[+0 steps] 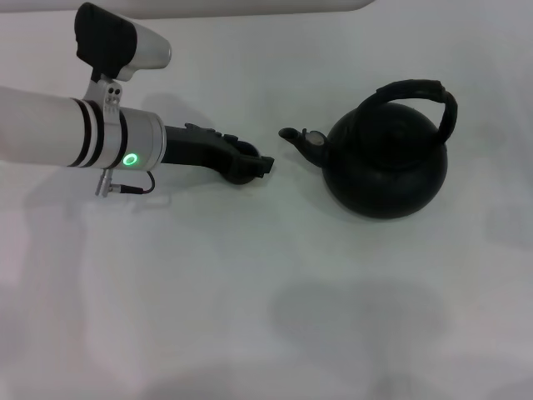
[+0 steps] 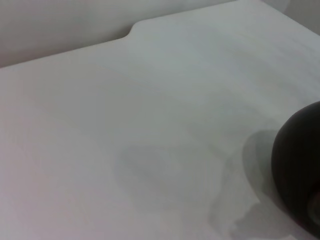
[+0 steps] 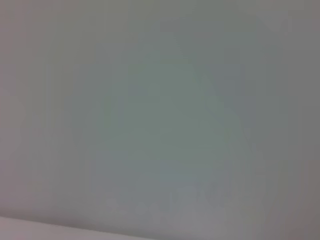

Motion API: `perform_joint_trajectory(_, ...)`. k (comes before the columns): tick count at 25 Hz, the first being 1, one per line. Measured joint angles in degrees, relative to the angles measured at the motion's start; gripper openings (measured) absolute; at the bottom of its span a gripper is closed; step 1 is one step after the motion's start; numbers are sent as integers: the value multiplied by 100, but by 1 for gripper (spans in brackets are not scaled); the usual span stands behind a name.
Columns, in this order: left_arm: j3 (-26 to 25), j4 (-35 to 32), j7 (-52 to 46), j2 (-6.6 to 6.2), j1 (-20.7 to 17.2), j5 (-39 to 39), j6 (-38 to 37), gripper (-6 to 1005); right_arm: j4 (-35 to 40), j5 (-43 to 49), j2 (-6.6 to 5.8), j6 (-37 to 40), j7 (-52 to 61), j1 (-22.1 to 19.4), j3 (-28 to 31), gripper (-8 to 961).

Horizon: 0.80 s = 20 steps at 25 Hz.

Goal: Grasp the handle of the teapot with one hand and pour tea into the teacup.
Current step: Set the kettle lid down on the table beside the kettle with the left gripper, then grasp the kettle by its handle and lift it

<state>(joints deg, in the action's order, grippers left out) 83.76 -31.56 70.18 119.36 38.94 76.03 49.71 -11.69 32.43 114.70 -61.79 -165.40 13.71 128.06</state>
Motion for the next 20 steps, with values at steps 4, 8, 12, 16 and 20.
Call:
perform_joint_trajectory(4,0,0,1,0,0,0,-5,799,0,0,0,0,0,0,0,483)
perform_joint_trajectory(8,0,-9,14,0,0,3,-6,814,0,0,0,2,0,0,0,483)
perform_joint_trajectory(12,0,-155,21,2,-60,6,-6,818,0,0,0,7,0,4,0,483)
perform_joint_trajectory(16,71,-845,24,9,-512,36,0,818,0,0,0,10,0,-8,0,483)
perform_joint_trajectory(20,97,-1464,221,-8,-1020,288,78,818,0,0,0,10,0,-29,7,483)
